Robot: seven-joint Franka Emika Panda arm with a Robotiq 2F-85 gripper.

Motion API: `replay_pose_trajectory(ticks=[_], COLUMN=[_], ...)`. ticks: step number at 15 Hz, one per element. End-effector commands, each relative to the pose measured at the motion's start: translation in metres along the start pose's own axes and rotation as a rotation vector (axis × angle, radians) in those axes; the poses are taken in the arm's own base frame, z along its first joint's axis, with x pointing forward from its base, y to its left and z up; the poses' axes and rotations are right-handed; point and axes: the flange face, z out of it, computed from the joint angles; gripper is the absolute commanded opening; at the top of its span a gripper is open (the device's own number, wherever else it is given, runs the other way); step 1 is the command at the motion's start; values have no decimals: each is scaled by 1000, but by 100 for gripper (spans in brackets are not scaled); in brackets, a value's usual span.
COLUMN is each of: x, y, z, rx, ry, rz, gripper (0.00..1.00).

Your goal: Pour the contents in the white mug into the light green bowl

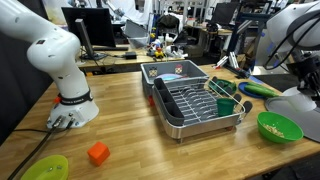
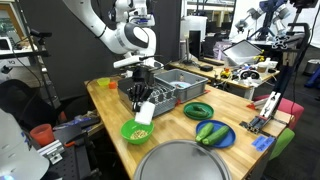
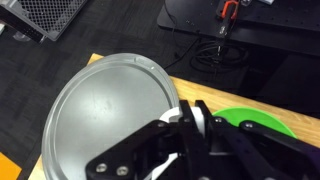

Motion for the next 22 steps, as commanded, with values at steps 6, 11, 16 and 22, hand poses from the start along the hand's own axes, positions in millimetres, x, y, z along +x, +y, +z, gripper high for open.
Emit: replay_pose_trajectory(ticks=[6,11,16,22], x=[11,42,84,118], y=[22,56,79,87], z=[-23,-35,-21,1], rx=[25,69,103,156], ry=[121,308,394,450], rz=[2,-61,-194,-377], gripper=[2,2,2,2])
